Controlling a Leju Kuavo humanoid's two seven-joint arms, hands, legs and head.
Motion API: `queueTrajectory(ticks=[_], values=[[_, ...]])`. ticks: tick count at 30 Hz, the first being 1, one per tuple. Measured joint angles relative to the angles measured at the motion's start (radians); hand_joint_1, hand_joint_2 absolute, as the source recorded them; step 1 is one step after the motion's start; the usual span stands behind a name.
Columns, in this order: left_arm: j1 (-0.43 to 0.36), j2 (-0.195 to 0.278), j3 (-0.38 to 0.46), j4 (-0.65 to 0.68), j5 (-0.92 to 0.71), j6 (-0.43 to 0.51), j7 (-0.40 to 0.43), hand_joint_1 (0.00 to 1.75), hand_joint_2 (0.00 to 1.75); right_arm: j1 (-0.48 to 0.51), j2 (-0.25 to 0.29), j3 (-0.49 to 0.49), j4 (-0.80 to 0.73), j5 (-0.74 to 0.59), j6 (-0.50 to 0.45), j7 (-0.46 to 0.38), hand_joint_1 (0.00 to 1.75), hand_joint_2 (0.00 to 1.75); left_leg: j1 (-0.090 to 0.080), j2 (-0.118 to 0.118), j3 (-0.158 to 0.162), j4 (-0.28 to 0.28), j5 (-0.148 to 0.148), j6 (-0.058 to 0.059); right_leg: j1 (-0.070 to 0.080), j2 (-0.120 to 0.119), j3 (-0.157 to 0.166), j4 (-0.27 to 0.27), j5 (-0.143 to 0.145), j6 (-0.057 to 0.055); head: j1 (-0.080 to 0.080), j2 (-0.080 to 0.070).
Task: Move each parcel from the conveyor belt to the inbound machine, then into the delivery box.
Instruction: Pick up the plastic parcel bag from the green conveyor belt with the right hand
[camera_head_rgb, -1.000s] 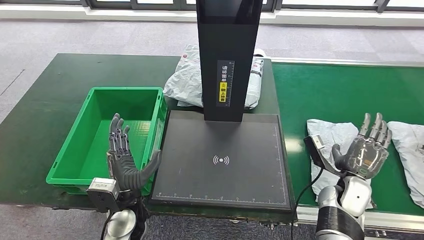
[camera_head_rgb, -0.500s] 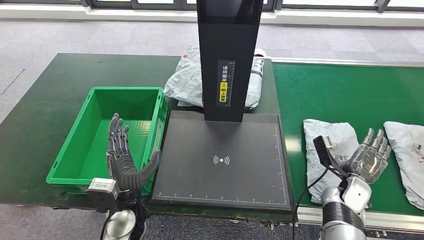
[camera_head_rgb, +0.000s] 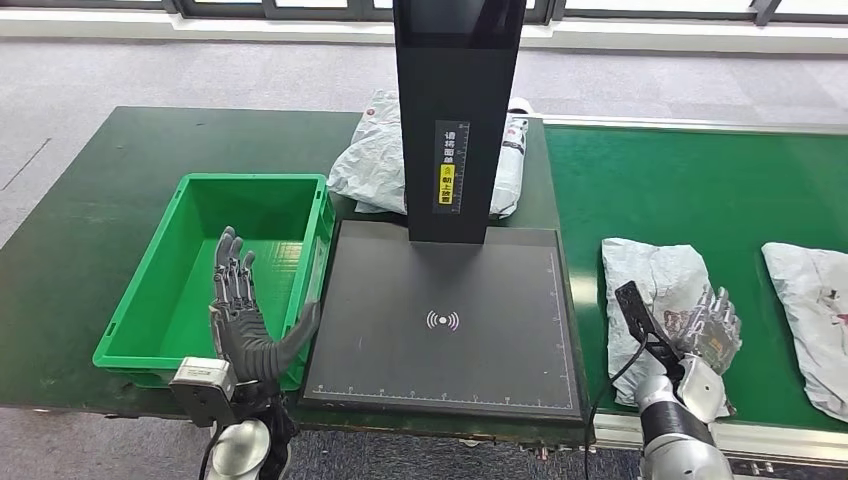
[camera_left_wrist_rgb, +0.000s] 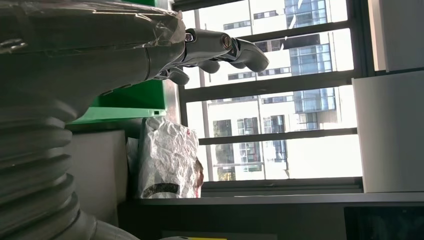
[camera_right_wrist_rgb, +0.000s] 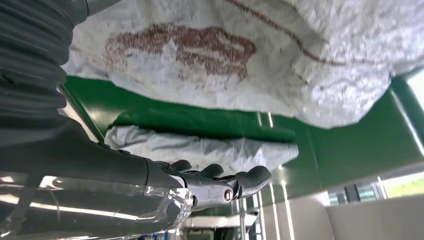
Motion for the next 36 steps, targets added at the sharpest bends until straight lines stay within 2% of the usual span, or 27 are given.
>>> queueTrajectory(ticks=[3, 6, 10, 16, 26, 29, 32, 36], values=[[0.001, 0.000, 0.000, -0.002, -0.001, 0.002, 0.000, 0.00, 1.75, -0.004, -0.002, -0.003, 0.015, -0.003, 0.011, 0.003, 0.00, 1.75, 0.000, 0.000, 0.000, 0.000, 0.000, 0.000, 0.000, 0.000, 0.000, 0.000, 0.000, 0.000, 0.000, 0.000], [0.004, 0.000, 0.001, -0.006, -0.005, 0.010, 0.000, 0.00, 1.75, -0.020, -0.013, -0.010, 0.067, 0.016, 0.094, 0.059, 0.00, 1.75, 0.000, 0.000, 0.000, 0.000, 0.000, 0.000, 0.000, 0.000, 0.000, 0.000, 0.000, 0.000, 0.000, 0.000], [0.008, 0.000, 0.001, -0.009, -0.006, 0.015, 0.000, 0.00, 1.75, -0.033, -0.022, -0.011, 0.107, 0.049, 0.181, 0.107, 1.75, 1.75, 0.000, 0.000, 0.000, 0.000, 0.000, 0.000, 0.000, 0.000, 0.000, 0.000, 0.000, 0.000, 0.000, 0.000], [0.010, 0.000, 0.001, -0.012, -0.006, 0.015, 0.000, 0.00, 1.75, -0.035, -0.021, -0.010, 0.118, 0.074, 0.232, 0.107, 1.75, 1.75, 0.000, -0.001, 0.001, 0.000, 0.000, 0.001, 0.000, -0.001, 0.002, 0.000, 0.000, 0.000, 0.000, 0.000], [0.014, 0.000, 0.001, -0.013, -0.007, 0.015, 0.000, 0.00, 1.75, -0.034, -0.019, -0.010, 0.119, 0.064, 0.197, 0.070, 1.75, 1.75, 0.000, -0.002, 0.001, 0.000, 0.001, 0.001, 0.000, -0.002, 0.003, 0.000, 0.000, 0.000, 0.000, 0.000], [0.017, 0.000, 0.002, -0.015, -0.009, 0.017, 0.000, 0.00, 1.75, -0.031, -0.010, -0.009, 0.113, 0.048, 0.130, 0.020, 1.75, 1.75, 0.000, -0.002, 0.001, 0.000, 0.001, 0.001, 0.000, -0.002, 0.003, 0.000, 0.000, 0.000, 0.000, 0.000], [0.024, 0.000, 0.003, -0.023, -0.012, 0.020, 0.000, 0.00, 1.75, -0.021, 0.017, -0.004, 0.081, 0.012, 0.016, -0.086, 1.75, 1.75, 0.000, -0.002, 0.001, 0.000, 0.001, 0.001, 0.000, -0.001, 0.003, 0.000, 0.000, 0.000, 0.000, 0.000], [0.033, 0.000, 0.005, -0.032, -0.014, 0.023, 0.000, 0.00, 1.75, -0.006, 0.063, 0.011, 0.014, -0.029, -0.075, -0.187, 1.75, 1.75, 0.000, -0.002, 0.001, 0.000, 0.001, 0.001, 0.000, -0.002, 0.002, 0.000, 0.000, 0.000, 0.000, 0.000]])
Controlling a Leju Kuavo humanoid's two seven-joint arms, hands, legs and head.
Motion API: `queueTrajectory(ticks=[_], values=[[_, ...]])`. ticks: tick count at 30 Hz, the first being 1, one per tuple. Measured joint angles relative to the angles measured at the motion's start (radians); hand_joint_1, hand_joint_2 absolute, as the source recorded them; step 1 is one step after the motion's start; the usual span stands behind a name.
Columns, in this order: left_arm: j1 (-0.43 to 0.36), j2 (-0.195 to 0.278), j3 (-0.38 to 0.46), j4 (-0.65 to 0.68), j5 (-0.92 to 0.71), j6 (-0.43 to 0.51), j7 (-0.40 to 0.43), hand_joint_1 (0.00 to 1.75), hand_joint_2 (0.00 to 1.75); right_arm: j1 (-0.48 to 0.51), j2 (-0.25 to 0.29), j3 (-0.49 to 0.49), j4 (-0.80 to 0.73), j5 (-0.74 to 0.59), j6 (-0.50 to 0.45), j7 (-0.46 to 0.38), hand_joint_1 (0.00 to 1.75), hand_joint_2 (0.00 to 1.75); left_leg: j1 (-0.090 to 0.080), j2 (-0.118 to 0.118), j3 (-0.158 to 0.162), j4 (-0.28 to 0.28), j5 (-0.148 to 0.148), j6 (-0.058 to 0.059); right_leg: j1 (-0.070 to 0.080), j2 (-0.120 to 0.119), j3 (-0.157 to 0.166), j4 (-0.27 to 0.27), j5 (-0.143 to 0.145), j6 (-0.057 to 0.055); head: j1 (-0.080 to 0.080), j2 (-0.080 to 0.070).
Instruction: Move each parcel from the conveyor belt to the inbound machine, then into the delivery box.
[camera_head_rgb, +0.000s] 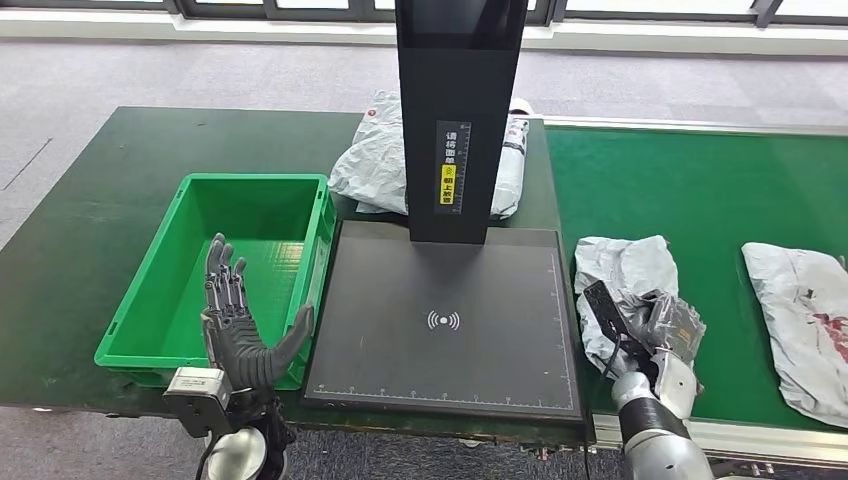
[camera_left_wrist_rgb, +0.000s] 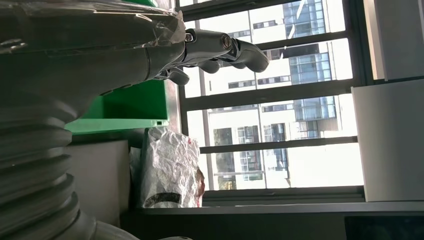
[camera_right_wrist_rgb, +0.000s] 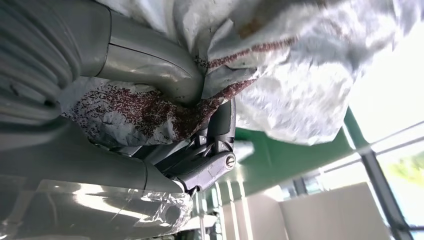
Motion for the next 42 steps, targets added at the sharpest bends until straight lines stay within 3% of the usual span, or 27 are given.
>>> queueTrajectory(ticks=[5, 11, 21, 25, 31, 35, 42], values=[[0.005, 0.000, 0.003, -0.004, -0.001, 0.000, 0.000, 0.00, 1.75, 0.068, 0.094, 0.057, -0.199, -0.093, -0.044, -0.157, 1.75, 1.75, 0.000, 0.000, 0.000, 0.000, 0.000, 0.000, 0.000, 0.000, 0.000, 0.000, 0.000, 0.000, 0.000, 0.000], [0.006, -0.001, 0.010, -0.005, -0.001, -0.002, 0.000, 0.00, 1.75, 0.169, 0.197, 0.172, -0.483, -0.164, -0.048, -0.234, 1.75, 1.75, 0.000, 0.000, 0.000, 0.000, 0.000, 0.000, 0.000, 0.001, -0.001, 0.000, 0.000, 0.000, 0.000, 0.000], [0.008, -0.001, 0.018, -0.006, -0.002, -0.002, 0.000, 0.00, 1.75, 0.268, 0.248, 0.381, -0.734, -0.243, -0.043, -0.261, 1.75, 1.75, 0.000, 0.001, 0.000, 0.000, 0.000, 0.000, 0.000, 0.002, -0.002, 0.000, 0.000, 0.000, 0.000, 0.000], [0.008, -0.001, 0.021, -0.006, -0.002, -0.007, 0.000, 0.00, 1.75, 0.292, 0.246, 0.492, -0.765, -0.294, 0.063, -0.255, 1.75, 1.75, 0.000, 0.002, 0.000, 0.000, 0.000, 0.000, 0.000, 0.003, -0.002, 0.000, 0.000, 0.000, 0.000, 0.000], [0.008, -0.001, 0.025, -0.005, -0.005, -0.025, 0.000, 0.00, 1.75, 0.303, 0.242, 0.699, -0.753, -0.411, 0.386, -0.253, 1.75, 1.75, 0.001, 0.003, 0.000, -0.001, 0.000, -0.001, 0.001, 0.004, -0.003, 0.000, 0.000, -0.001, 0.000, 0.000], [0.007, -0.001, 0.025, 0.000, -0.006, -0.026, 0.000, 0.00, 1.75, 0.295, 0.241, 0.794, -0.698, -0.431, 0.433, -0.242, 1.75, 1.75, 0.001, 0.003, 0.000, -0.001, 0.000, -0.001, 0.001, 0.004, -0.003, 0.000, 0.000, -0.001, 0.000, 0.000], [0.007, -0.001, 0.026, 0.003, -0.006, -0.020, 0.000, 0.00, 1.75, 0.283, 0.241, 0.868, -0.617, -0.442, 0.455, -0.240, 1.75, 1.75, 0.001, 0.003, 0.000, -0.001, -0.001, -0.001, 0.001, 0.004, -0.003, 0.000, 0.000, -0.001, 0.000, 0.000]])
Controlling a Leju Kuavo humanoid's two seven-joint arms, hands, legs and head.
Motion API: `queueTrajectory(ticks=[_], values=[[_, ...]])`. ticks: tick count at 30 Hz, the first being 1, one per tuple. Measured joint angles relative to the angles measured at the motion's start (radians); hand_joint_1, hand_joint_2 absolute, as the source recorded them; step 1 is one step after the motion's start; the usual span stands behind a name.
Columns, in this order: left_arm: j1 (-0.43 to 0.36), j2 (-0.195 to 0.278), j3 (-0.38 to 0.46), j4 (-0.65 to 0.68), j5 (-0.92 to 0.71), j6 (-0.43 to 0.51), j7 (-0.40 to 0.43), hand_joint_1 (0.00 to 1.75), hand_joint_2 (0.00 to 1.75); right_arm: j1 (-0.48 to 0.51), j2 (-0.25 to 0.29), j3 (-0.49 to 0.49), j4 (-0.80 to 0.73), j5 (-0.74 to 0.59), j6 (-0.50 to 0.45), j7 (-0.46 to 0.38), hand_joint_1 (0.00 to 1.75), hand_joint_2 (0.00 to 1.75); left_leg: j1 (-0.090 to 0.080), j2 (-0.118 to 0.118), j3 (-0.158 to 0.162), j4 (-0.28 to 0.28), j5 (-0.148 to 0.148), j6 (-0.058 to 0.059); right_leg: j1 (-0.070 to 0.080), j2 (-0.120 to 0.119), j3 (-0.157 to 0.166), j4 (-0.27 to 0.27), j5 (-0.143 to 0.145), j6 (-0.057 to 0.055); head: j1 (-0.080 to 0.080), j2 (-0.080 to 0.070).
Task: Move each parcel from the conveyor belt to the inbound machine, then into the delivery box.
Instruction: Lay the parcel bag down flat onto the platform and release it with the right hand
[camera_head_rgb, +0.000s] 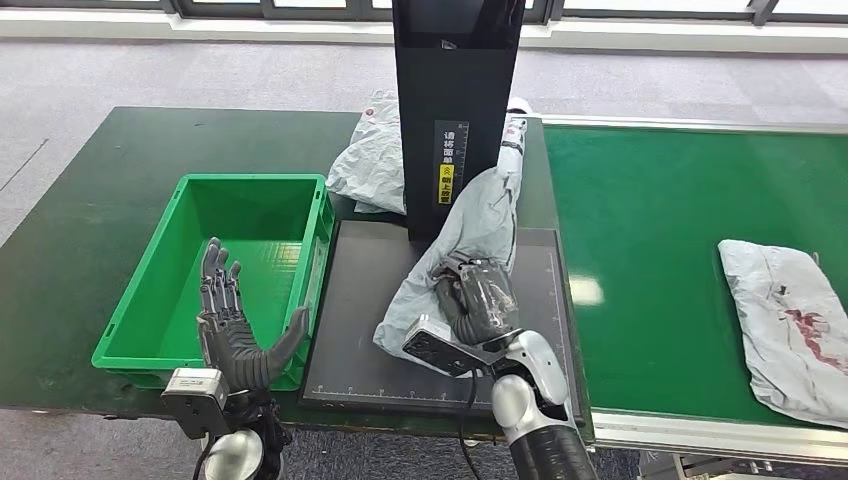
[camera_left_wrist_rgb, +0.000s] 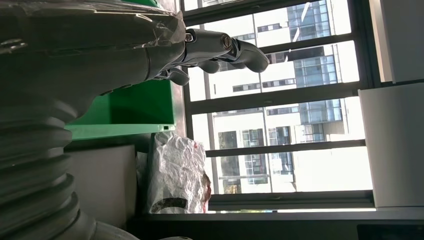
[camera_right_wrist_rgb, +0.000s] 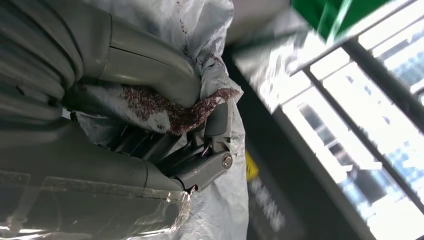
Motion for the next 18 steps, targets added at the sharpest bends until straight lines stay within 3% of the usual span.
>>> queueTrajectory(ticks=[4, 13, 15, 17, 18], values=[[0.000, 0.000, 0.000, 0.000, 0.000, 0.012, 0.000, 0.00, 1.75, -0.009, 0.001, 0.039, 0.092, -0.012, 0.021, -0.010, 0.01, 1.75, 0.000, 0.000, 0.000, 0.000, 0.000, 0.000, 0.000, 0.000, 0.000, 0.000, 0.000, 0.000, 0.000, 0.000], [0.001, 0.000, 0.000, -0.001, 0.000, 0.029, 0.000, 0.00, 1.75, -0.021, 0.003, 0.062, 0.191, -0.039, -0.087, -0.030, 0.00, 1.75, 0.000, 0.000, 0.000, 0.000, 0.000, 0.000, 0.000, 0.000, 0.000, 0.000, 0.000, 0.000, 0.000, 0.000], [0.001, 0.000, 0.000, -0.001, 0.001, 0.032, 0.000, 0.00, 1.75, -0.021, 0.003, 0.062, 0.192, -0.045, -0.125, -0.036, 0.00, 0.87, 0.000, 0.000, 0.000, 0.000, 0.000, 0.000, 0.000, 0.000, 0.000, 0.000, 0.000, 0.000, 0.000, 0.000], [0.001, 0.000, 0.000, -0.001, 0.001, 0.034, 0.000, 0.00, 1.75, -0.020, 0.003, 0.062, 0.186, -0.044, -0.184, -0.039, 0.00, 0.87, 0.000, 0.000, 0.000, 0.000, 0.000, 0.000, 0.000, 0.000, 0.000, 0.000, 0.000, 0.000, 0.000, 0.000], [0.001, 0.000, 0.000, -0.001, 0.001, 0.035, 0.000, 0.00, 1.75, -0.018, 0.003, 0.062, 0.177, -0.042, -0.227, -0.040, 0.00, 1.31, 0.000, 0.000, 0.000, 0.000, 0.000, 0.000, 0.000, 0.000, 0.000, 0.000, 0.000, 0.000, 0.000, 0.000]])
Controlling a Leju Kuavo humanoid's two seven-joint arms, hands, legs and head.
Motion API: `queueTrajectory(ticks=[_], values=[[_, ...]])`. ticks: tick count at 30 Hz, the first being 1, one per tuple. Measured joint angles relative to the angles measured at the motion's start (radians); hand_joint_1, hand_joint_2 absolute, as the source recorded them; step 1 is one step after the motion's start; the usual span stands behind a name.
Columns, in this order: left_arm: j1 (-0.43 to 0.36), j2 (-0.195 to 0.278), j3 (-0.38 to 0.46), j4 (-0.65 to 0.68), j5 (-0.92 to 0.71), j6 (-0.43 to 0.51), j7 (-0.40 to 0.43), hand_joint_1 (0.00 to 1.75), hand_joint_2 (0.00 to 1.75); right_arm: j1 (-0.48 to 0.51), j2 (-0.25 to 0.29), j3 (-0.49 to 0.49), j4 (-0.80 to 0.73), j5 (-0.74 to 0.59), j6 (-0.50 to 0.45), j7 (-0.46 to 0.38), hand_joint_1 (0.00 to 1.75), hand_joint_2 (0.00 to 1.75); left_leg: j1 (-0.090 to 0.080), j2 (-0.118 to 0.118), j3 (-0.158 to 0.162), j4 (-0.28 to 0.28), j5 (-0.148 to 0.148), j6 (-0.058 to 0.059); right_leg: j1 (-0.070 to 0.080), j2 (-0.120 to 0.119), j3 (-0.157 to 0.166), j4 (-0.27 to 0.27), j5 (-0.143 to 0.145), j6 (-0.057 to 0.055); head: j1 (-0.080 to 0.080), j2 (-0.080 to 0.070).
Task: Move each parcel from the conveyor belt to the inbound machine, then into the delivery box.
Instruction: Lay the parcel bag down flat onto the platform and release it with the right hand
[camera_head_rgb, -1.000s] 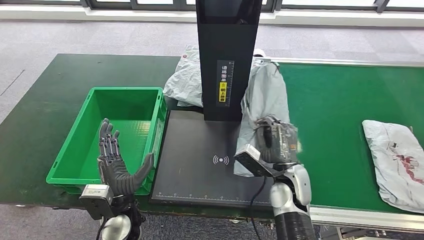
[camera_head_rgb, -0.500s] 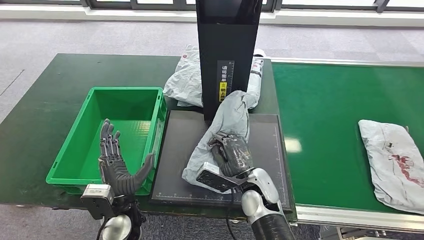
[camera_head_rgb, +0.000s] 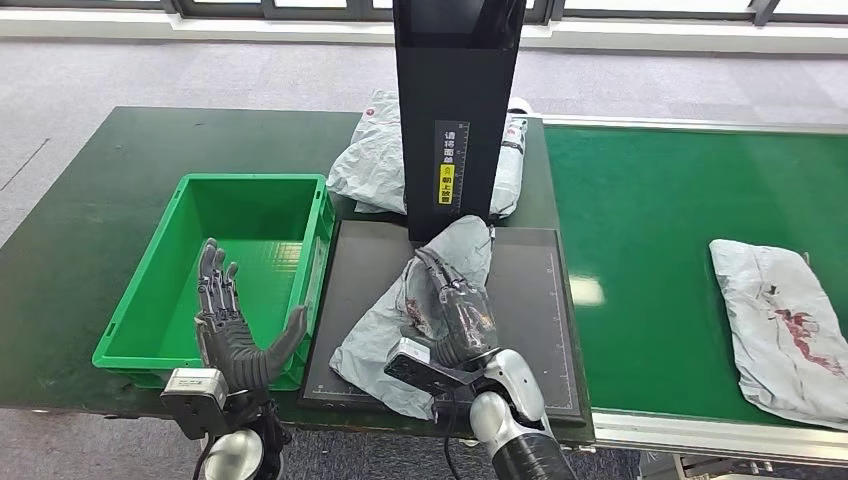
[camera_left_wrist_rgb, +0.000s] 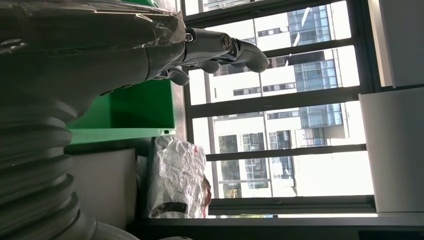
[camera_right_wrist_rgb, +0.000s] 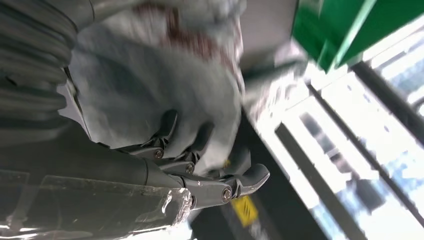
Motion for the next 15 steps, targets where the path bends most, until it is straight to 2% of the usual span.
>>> queueTrajectory(ticks=[1, 3, 5, 10, 15], values=[[0.000, 0.000, 0.000, 0.000, 0.001, 0.000, 0.000, 0.00, 1.75, 0.002, 0.000, 0.000, -0.015, 0.000, -0.054, -0.004, 0.00, 1.75, 0.000, 0.000, 0.000, 0.000, 0.000, 0.000, 0.000, 0.000, 0.000, 0.000, 0.000, 0.000, 0.000, 0.000], [0.000, 0.000, 0.000, 0.001, 0.003, -0.001, 0.000, 0.00, 1.75, 0.010, 0.000, -0.003, -0.061, -0.007, -0.172, -0.022, 0.00, 1.75, 0.000, 0.000, 0.000, 0.000, 0.000, 0.000, 0.000, 0.000, -0.001, 0.000, 0.000, 0.000, 0.000, 0.000], [-0.003, 0.000, -0.006, 0.006, -0.004, -0.003, 0.000, 0.00, 1.75, 0.023, -0.001, -0.017, -0.131, -0.035, -0.247, -0.056, 0.00, 1.75, 0.000, 0.000, 0.000, 0.000, 0.000, 0.000, 0.000, 0.000, -0.001, 0.000, 0.000, 0.000, 0.000, 0.000], [-0.033, 0.005, -0.070, 0.076, -0.086, 0.031, 0.000, 0.00, 1.75, 0.054, -0.004, -0.096, -0.278, -0.176, -0.276, -0.150, 0.00, 1.75, -0.001, 0.002, 0.001, 0.001, 0.000, 0.000, -0.001, 0.001, -0.001, 0.000, 0.000, 0.000, 0.000, 0.000], [-0.114, 0.004, -0.115, 0.217, -0.212, 0.077, 0.007, 0.00, 1.75, 0.059, -0.007, -0.120, -0.304, -0.283, -0.277, -0.161, 0.00, 1.75, -0.001, 0.004, 0.001, 0.001, 0.000, 0.000, -0.001, 0.003, -0.003, 0.000, 0.002, -0.001, 0.000, 0.000]])
